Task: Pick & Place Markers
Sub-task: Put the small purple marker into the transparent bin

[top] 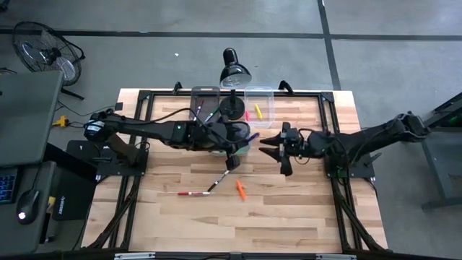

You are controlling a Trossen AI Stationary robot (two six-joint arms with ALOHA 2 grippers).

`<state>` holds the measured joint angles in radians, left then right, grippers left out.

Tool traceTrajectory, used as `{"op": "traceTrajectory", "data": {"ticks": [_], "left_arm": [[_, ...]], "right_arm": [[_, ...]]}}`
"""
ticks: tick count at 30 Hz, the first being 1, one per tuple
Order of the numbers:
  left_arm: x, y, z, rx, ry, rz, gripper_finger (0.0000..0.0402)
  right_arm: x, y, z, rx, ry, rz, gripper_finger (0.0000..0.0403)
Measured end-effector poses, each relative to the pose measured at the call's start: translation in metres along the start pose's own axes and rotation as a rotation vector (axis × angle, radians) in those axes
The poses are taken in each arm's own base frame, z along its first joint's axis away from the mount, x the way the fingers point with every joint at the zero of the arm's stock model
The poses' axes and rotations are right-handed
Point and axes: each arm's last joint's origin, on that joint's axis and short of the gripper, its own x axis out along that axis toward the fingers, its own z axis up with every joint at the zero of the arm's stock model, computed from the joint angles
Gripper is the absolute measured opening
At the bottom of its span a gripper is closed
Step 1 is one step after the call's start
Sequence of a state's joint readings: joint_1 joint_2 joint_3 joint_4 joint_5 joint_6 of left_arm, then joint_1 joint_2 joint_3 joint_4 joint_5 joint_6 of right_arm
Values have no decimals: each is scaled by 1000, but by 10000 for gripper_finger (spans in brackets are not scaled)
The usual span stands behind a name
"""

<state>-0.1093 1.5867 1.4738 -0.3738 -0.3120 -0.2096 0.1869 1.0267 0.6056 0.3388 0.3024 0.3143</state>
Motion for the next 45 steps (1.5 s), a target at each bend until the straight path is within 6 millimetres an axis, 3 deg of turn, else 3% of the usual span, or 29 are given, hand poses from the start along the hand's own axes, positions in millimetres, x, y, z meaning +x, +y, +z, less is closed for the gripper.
{"op": "traceTrajectory", "data": {"ticks": [11,22,35,39,45], "left_arm": [[-1,-3,7,2,-72,-49,33],[5,-5,6,0,-70,-63,33],[5,-5,5,6,-59,-63,33],[5,-5,5,6,-57,-65,33],[5,-5,5,4,-58,-67,33]], "right_arm": [[4,-13,16,23,-94,76,134],[7,-11,21,34,-150,131,134],[29,-3,28,4,-126,167,132],[28,-4,27,2,-107,164,114],[29,-5,23,-8,-65,150,51]]}}
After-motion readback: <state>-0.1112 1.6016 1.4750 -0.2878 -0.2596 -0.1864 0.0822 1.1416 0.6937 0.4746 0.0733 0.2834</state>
